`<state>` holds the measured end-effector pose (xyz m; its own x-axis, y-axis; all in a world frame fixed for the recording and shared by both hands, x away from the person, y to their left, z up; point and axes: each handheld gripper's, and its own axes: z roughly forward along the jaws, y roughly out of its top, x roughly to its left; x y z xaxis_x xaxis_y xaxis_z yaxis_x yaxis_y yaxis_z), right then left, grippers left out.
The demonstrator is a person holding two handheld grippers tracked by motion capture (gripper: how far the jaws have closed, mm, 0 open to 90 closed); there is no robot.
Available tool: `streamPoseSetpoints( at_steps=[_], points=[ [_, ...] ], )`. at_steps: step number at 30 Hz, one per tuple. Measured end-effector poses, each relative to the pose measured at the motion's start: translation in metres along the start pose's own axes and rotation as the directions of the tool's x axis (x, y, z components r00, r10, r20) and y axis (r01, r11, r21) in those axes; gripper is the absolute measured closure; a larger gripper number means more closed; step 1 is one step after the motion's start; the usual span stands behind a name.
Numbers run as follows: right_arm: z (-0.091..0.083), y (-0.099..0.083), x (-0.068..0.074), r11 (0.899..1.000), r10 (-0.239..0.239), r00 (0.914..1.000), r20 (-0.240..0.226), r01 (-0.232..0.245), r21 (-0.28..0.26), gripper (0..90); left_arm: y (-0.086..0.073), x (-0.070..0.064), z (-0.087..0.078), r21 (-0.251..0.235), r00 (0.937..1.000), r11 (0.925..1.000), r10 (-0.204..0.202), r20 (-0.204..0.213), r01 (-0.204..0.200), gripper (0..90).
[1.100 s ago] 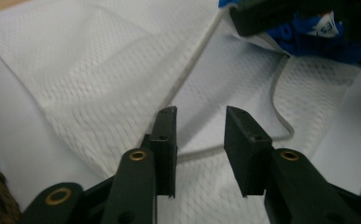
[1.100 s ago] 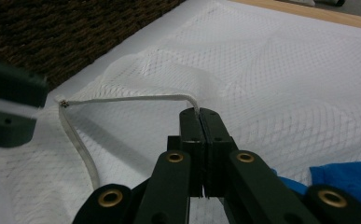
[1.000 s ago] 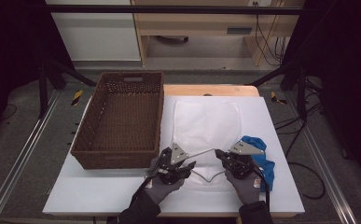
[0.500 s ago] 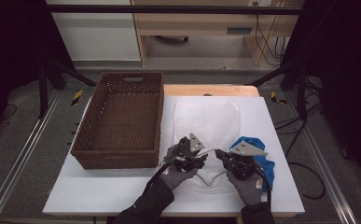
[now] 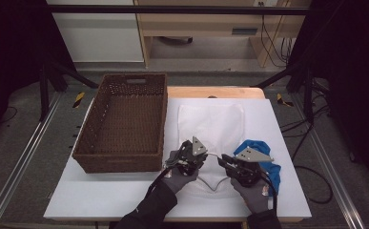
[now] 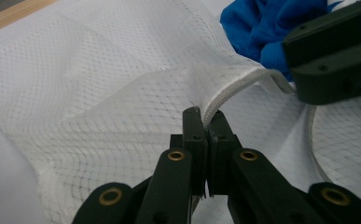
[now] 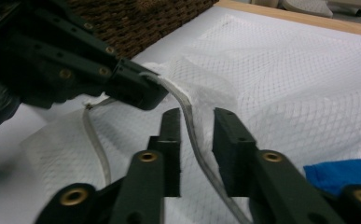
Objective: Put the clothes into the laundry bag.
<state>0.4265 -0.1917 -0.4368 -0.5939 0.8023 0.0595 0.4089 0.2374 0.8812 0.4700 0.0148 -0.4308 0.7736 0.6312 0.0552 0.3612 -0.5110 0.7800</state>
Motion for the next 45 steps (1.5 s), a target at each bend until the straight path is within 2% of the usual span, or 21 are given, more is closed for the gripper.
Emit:
streamPoseSetpoints(
  at_steps=[2,4,6,8,13,14,18,23,26,29,31,33,35,38,40,43,45],
  points=[
    [-0.009,-0.005,0.003,1.0,0.008,0.9999,-0.012,-0.008,-0.016,68.8,0.0,0.002,-0.002,-0.008,1.0,0.9999,-0.009,0.002,0.009,88.4],
    [-0.015,-0.011,0.007,1.0,0.003,0.9995,-0.03,-0.004,-0.016,71.5,0.0,0.003,-0.003,-0.013,0.9997,0.9997,-0.022,0.003,0.022,88.4],
    [-0.017,-0.021,0.013,1.0,-0.006,0.999,-0.044,0.007,0.019,76.4,0.001,0.003,-0.005,-0.02,0.9996,0.9994,-0.029,0.006,0.029,88.4],
    [-0.013,-0.033,0.018,0.997,-0.004,0.9981,-0.061,0.009,0.078,80.1,0.002,0.004,-0.007,-0.028,0.9993,0.999,-0.035,0.009,0.035,88.4],
    [-0.004,-0.053,0.017,0.988,0.016,0.9989,-0.043,-0.009,0.156,82.7,0.008,0.002,-0.016,-0.074,0.9992,0.9965,-0.038,0.013,0.039,88.5],
    [-0.003,-0.055,0.016,0.986,0.011,0.9996,-0.027,-0.007,0.164,82.8,0.009,0.001,-0.017,-0.085,0.9992,0.9956,-0.039,0.012,0.04,88.5],
    [0.001,-0.059,0.016,0.982,0.002,0.9999,-0.016,0.001,0.189,83.3,0.016,0.0,-0.025,-0.13,0.998,0.9897,-0.057,0.025,0.06,88.5],
    [0.001,-0.058,0.017,0.982,0.007,0.9999,-0.015,-0.005,0.191,81.4,0.019,0.0,-0.027,-0.143,0.9981,0.9879,-0.059,0.019,0.061,88.4],
    [-0.008,-0.05,0.013,0.99,0.002,1.0,0.0,-0.002,0.143,78.9,0.018,0.0,-0.026,-0.138,0.9983,0.9887,-0.057,0.017,0.058,88.4],
    [-0.028,-0.034,0.006,0.998,-0.01,0.9986,0.052,0.007,0.06,74.0,0.015,0.0,-0.025,-0.129,0.9984,0.9901,-0.055,0.015,0.056,88.4],
    [-0.043,-0.023,-0.002,1.0,-0.003,0.9956,0.094,0.003,0.005,66.5,0.014,0.0,-0.024,-0.126,0.9982,0.9902,-0.059,0.014,0.06,88.4],
    [-0.057,-0.014,-0.011,0.999,0.016,0.9881,0.153,-0.009,-0.046,55.8,0.012,0.001,-0.024,-0.126,0.9982,0.9902,-0.059,0.014,0.06,88.4],
    [-0.065,-0.008,-0.024,0.997,0.041,0.9746,0.22,-0.028,-0.065,40.7,0.011,0.002,-0.025,-0.123,0.9982,0.9906,-0.058,0.014,0.059,88.4],
    [-0.062,-0.006,-0.044,0.998,0.056,0.96,0.274,-0.057,-0.006,23.3,0.011,0.002,-0.025,-0.122,0.998,0.9905,-0.061,0.014,0.062,88.4],
    [-0.054,-0.012,-0.053,0.997,0.06,0.9524,0.299,-0.074,0.038,20.8,0.011,0.002,-0.025,-0.122,0.9981,0.9906,-0.06,0.015,0.061,88.4],
    [-0.038,-0.026,-0.064,0.989,0.094,0.9523,0.29,-0.121,0.079,21.5,0.011,0.001,-0.024,-0.118,0.9982,0.9913,-0.057,0.016,0.059,88.4],
    [-0.031,-0.034,-0.068,0.985,0.098,0.9515,0.292,-0.135,0.109,25.0,0.011,0.002,-0.024,-0.118,0.9981,0.9912,-0.059,0.018,0.061,88.4]
  ],
)
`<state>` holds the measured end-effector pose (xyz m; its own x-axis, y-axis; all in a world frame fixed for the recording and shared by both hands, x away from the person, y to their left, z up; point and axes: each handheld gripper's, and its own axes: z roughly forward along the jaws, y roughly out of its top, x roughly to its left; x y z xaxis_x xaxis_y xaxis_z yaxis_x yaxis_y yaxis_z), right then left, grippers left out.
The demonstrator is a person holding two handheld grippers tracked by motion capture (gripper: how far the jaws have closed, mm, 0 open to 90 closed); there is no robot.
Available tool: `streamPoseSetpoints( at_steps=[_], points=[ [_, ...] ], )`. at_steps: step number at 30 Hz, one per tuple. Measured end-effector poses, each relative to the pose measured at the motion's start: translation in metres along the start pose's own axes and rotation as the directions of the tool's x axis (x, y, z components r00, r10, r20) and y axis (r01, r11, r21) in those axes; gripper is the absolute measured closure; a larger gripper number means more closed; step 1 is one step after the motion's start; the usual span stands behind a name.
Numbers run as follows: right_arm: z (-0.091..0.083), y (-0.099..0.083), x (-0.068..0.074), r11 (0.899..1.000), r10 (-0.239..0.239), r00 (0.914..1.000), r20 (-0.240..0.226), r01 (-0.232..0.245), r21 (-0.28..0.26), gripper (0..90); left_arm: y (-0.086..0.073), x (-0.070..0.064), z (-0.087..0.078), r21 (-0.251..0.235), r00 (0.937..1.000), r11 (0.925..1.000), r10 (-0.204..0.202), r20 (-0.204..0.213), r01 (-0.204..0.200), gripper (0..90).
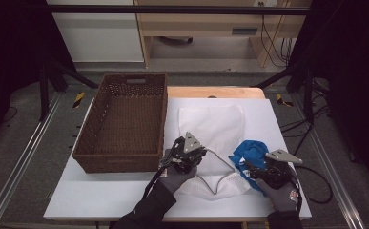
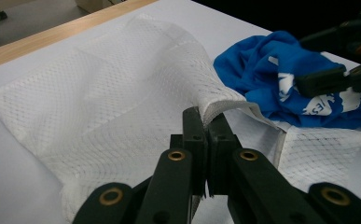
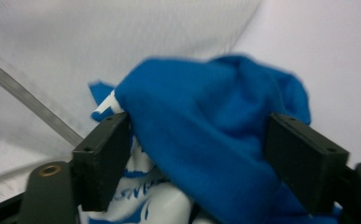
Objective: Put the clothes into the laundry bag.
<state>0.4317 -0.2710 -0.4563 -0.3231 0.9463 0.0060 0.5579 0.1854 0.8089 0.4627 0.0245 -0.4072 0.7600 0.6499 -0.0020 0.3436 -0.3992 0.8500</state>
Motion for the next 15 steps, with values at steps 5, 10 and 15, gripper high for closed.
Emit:
streamPoseSetpoints(
  at_steps=[5,10,15],
  points=[
    [0.013,-0.008,0.001,0.999,0.008,0.9995,-0.03,-0.007,0.045,50.8,0.0,-0.001,0.001,0.002,1.0,1.0,-0.009,0.0,0.009,88.5],
    [0.006,-0.007,-0.003,0.999,0.039,0.9991,-0.017,-0.038,0.038,71.4,0.0,-0.001,0.0,0.0,0.9999,1.0,-0.01,0.002,0.01,88.5],
    [-0.022,0.002,-0.003,0.996,0.016,0.9962,-0.086,-0.023,-0.084,73.1,0.0,0.001,0.001,0.004,0.9998,0.9998,-0.021,0.005,0.021,88.5]
  ],
)
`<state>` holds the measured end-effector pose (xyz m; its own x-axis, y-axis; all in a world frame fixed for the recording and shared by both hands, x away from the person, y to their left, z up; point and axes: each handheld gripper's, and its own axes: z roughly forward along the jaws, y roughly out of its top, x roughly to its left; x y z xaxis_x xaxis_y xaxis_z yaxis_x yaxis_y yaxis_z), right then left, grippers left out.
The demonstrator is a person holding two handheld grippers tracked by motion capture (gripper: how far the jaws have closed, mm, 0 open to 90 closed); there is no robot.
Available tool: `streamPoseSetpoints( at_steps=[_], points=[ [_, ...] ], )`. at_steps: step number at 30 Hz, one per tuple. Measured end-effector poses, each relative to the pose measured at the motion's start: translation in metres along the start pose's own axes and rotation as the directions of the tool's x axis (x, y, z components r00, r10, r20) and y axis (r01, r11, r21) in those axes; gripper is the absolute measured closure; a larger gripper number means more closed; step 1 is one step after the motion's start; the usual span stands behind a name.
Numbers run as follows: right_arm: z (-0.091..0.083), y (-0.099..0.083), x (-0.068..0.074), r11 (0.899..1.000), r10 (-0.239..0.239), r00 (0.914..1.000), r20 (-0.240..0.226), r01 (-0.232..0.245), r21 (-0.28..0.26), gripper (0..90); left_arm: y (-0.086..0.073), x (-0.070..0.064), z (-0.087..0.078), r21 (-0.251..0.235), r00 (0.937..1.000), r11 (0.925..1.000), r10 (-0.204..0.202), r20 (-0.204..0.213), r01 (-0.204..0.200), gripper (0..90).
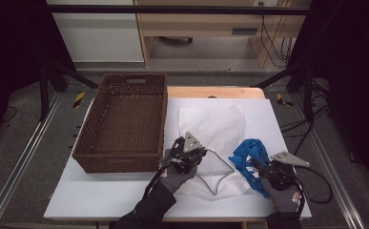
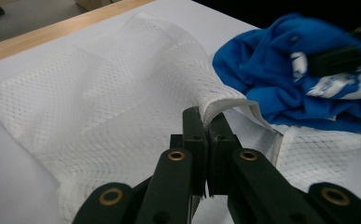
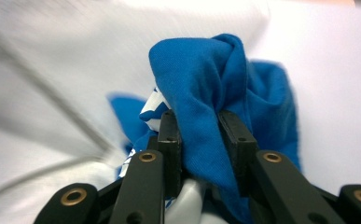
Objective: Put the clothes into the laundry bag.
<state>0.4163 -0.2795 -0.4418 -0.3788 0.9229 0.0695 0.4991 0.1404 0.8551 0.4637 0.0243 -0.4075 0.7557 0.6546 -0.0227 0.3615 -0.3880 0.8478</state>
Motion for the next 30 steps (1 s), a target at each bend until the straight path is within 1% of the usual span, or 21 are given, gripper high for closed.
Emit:
streamPoseSetpoints(
  at_steps=[3,4,6,8,9,10,12,14,18,19,22,23,24,25,26,27,28,29,30],
  points=[
    [-0.021,0.01,0.008,0.996,-0.038,0.9978,-0.054,0.033,-0.08,73.0,0.001,0.001,0.002,0.005,0.9999,0.9999,-0.013,-0.004,0.013,88.4],
    [-0.026,0.013,0.011,0.995,-0.045,0.9966,-0.07,0.038,-0.095,72.9,0.002,0.001,0.002,0.008,0.9999,0.9998,-0.016,-0.006,0.016,88.4],
    [-0.034,0.017,0.019,0.989,-0.081,0.9915,-0.102,0.067,-0.128,72.9,0.003,0.002,0.004,0.019,0.9998,0.9996,-0.02,-0.009,0.02,88.5],
    [-0.038,0.021,0.03,0.983,-0.127,0.9821,-0.139,0.106,-0.151,72.8,0.004,0.002,0.006,0.027,0.9995,0.9993,-0.026,-0.017,0.026,88.5],
    [-0.039,0.023,0.036,0.978,-0.156,0.9738,-0.166,0.129,-0.162,72.7,0.004,0.002,0.006,0.027,0.9995,0.9992,-0.028,-0.017,0.028,88.5],
    [-0.04,0.024,0.04,0.976,-0.172,0.9688,-0.178,0.144,-0.164,72.7,0.005,0.002,0.006,0.027,0.9994,0.9992,-0.03,-0.016,0.03,88.5],
    [-0.038,0.026,0.051,0.97,-0.207,0.9541,-0.216,0.171,-0.174,72.6,0.006,0.001,0.006,0.025,0.9994,0.9992,-0.03,-0.017,0.03,88.5],
    [-0.033,0.026,0.06,0.968,-0.226,0.9414,-0.25,0.188,-0.166,72.6,0.007,0.001,0.006,0.025,0.9994,0.9993,-0.029,-0.019,0.029,88.5],
    [-0.02,0.022,0.075,0.967,-0.246,0.9238,-0.293,0.215,-0.134,72.5,0.008,0.002,0.005,0.022,0.9992,0.9991,-0.034,-0.019,0.035,88.5],
    [-0.016,0.021,0.078,0.966,-0.254,0.9178,-0.305,0.225,-0.127,72.5,0.008,0.001,0.005,0.02,0.9991,0.9991,-0.037,-0.02,0.037,88.5],
    [-0.003,0.018,0.088,0.966,-0.257,0.9048,-0.339,0.242,-0.087,72.5,0.01,0.0,0.004,0.012,0.999,0.9991,-0.041,-0.019,0.042,88.6],
    [0.002,0.016,0.092,0.965,-0.261,0.9004,-0.348,0.254,-0.067,72.5,0.012,-0.001,0.004,0.007,0.999,0.9991,-0.041,-0.016,0.042,88.6],
    [0.01,0.013,0.097,0.961,-0.271,0.8977,-0.348,0.274,-0.04,72.5,0.012,-0.002,0.003,0.004,0.9992,0.9993,-0.038,-0.015,0.038,88.6],
    [0.015,0.012,0.1,0.96,-0.271,0.8972,-0.349,0.281,-0.023,72.5,0.013,-0.003,0.002,0.002,0.9995,0.9996,-0.028,-0.014,0.028,88.6],
    [0.021,0.01,0.102,0.957,-0.27,0.8951,-0.355,0.289,0.0,72.4,0.014,-0.005,0.001,-0.002,0.9996,0.9996,-0.027,-0.011,0.027,88.6],
    [0.027,0.008,0.103,0.956,-0.267,0.8963,-0.354,0.293,0.023,72.4,0.014,-0.007,0.0,-0.007,0.9997,0.9997,-0.023,-0.007,0.023,88.7],
    [0.034,0.007,0.104,0.956,-0.256,0.9036,-0.343,0.29,0.05,72.2,0.014,-0.008,-0.001,-0.009,0.9998,0.9998,-0.017,-0.006,0.017,88.7],
    [0.039,0.006,0.104,0.958,-0.246,0.9139,-0.323,0.28,0.063,71.7,0.014,-0.009,-0.001,-0.014,0.9999,0.9998,-0.015,-0.004,0.015,88.7],
    [0.043,0.006,0.104,0.962,-0.232,0.9241,-0.304,0.263,0.066,71.6,0.013,-0.01,-0.002,-0.017,0.9999,0.9998,-0.015,-0.001,0.015,88.7]
  ],
)
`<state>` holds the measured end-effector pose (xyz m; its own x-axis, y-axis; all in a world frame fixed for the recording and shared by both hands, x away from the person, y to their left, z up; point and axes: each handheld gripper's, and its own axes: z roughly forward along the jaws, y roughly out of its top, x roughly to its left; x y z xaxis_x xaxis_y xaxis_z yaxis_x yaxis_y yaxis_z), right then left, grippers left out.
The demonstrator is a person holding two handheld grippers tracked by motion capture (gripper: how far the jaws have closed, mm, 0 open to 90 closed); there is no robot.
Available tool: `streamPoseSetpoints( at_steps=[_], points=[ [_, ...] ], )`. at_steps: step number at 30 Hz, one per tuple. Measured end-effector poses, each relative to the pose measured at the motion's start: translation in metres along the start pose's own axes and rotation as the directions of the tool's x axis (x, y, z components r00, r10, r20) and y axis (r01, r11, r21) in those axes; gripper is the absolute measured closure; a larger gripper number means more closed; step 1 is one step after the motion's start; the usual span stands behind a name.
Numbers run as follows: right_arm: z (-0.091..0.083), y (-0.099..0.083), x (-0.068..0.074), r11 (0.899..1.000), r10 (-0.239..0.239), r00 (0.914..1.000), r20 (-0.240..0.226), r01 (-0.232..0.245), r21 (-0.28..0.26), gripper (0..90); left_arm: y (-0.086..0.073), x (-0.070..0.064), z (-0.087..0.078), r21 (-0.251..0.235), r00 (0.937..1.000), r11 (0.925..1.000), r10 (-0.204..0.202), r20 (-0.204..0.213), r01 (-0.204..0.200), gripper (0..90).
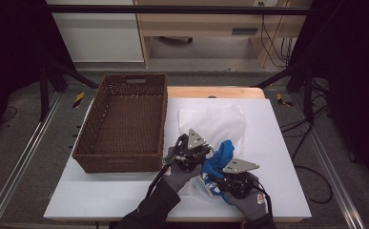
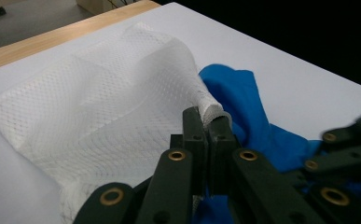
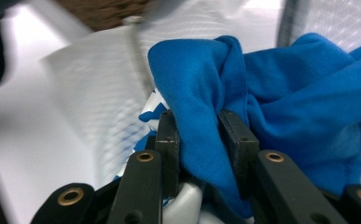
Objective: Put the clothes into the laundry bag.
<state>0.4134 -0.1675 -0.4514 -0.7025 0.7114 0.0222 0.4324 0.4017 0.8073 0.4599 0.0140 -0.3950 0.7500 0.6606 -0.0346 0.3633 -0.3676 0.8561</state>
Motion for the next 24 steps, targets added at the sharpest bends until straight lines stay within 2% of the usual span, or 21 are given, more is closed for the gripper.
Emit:
streamPoseSetpoints(
  at_steps=[2,4,7,9,10,13,15,18,20,21,24],
  points=[
    [0.007,0.001,-0.001,1.0,0.02,0.999,0.04,-0.02,0.01,70.4,-0.002,-0.001,-0.001,0.002,1.0,1.0,-0.001,0.005,0.001,88.7],
    [0.014,0.001,-0.001,0.999,0.01,0.998,0.063,-0.012,0.03,68.4,-0.005,-0.001,0.0,0.006,1.0,1.0,0.003,0.008,-0.003,88.6],
    [0.024,-0.001,-0.002,0.998,0.018,0.9978,0.063,-0.021,0.051,64.5,-0.011,-0.001,0.002,0.013,0.9999,0.9999,0.001,0.011,-0.001,88.6],
    [0.024,-0.002,-0.004,0.999,0.024,0.9987,0.045,-0.026,0.036,60.8,-0.015,0.002,0.003,0.015,0.9999,0.9998,-0.01,0.011,0.009,88.5],
    [0.022,-0.002,-0.004,0.999,0.043,0.9986,0.031,-0.044,0.03,57.6,-0.016,0.003,0.004,0.015,0.9999,0.9998,-0.01,0.008,0.01,88.6],
    [0.01,-0.001,-0.005,0.998,0.057,0.9983,-0.008,-0.058,-0.017,48.8,-0.019,0.007,0.003,0.014,0.9998,0.9997,-0.019,0.004,0.019,88.6],
    [-0.004,0.0,-0.007,0.994,0.071,0.9972,-0.024,-0.073,-0.076,46.0,-0.02,0.008,0.002,0.012,0.9998,0.9997,-0.022,0.004,0.022,88.6],
    [-0.021,0.003,-0.011,0.988,0.073,0.9971,-0.022,-0.075,-0.135,41.4,-0.021,0.009,0.002,0.013,0.9998,0.9998,-0.018,0.002,0.018,88.5],
    [-0.031,0.005,-0.015,0.983,0.072,0.9973,0.016,-0.068,-0.173,39.3,-0.021,0.009,0.002,0.012,0.9998,0.9998,-0.018,0.0,0.018,88.5],
    [-0.034,0.005,-0.02,0.979,0.085,0.9951,0.049,-0.075,-0.188,38.0,-0.021,0.01,0.002,0.012,0.9998,0.9998,-0.017,0.0,0.017,88.5],
    [-0.03,0.004,-0.034,0.977,0.127,0.9855,0.112,-0.105,-0.186,34.1,-0.021,0.009,0.0,0.011,0.9999,0.9999,-0.013,0.0,0.013,88.5]
  ],
)
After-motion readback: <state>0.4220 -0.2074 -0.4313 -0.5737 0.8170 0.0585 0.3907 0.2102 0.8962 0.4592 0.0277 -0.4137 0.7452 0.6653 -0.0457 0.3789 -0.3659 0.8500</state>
